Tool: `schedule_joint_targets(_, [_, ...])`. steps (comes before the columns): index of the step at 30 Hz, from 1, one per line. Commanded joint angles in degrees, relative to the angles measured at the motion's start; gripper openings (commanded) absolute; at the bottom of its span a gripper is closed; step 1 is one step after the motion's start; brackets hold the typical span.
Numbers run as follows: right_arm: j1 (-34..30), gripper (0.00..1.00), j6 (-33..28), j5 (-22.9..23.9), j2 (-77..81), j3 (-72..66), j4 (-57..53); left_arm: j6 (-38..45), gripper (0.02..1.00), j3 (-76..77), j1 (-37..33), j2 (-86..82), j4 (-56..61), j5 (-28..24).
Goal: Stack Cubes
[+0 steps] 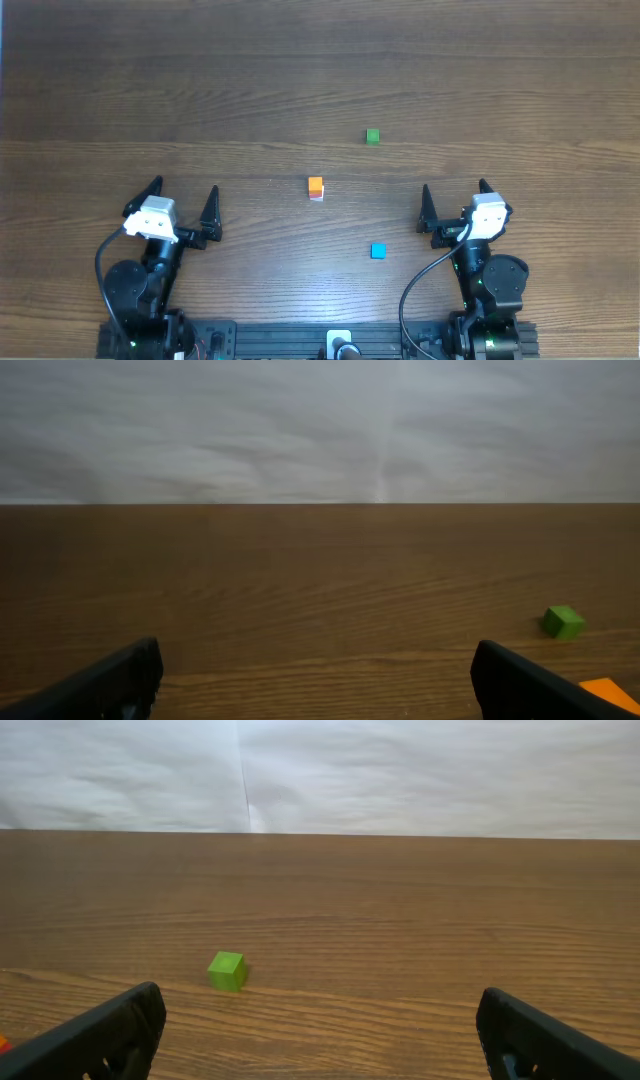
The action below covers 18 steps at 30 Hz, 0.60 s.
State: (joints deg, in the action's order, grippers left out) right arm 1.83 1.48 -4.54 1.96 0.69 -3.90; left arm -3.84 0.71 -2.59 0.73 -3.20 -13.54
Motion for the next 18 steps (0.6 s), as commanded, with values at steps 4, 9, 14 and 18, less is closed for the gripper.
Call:
schedule_joint_targets(4, [0.1,0.993,-0.1,0.3,-0.1,-0.4,0.0,1.0,0.998,-0.4,0.3,-0.4,0.1,-0.6])
schedule_joint_targets(9, [0.1,0.993,7.9,-0.5,-0.1,-0.4,5.0,1.0,1.000,-0.4,0.3,-0.4,0.1,-0.6])
schedule_joint_targets(14, [0.1,0.993,9.1,-5.7,4.4,1.6,11.4,1.0,0.998,-0.4,0.3,-0.4,0.1,-0.6])
schedule_joint_targets(18, [0.2,0.993,9.4,-8.4,15.2,9.3,10.5,1.0,0.998,-0.4,0.3,-0.4,0.1,-0.6])
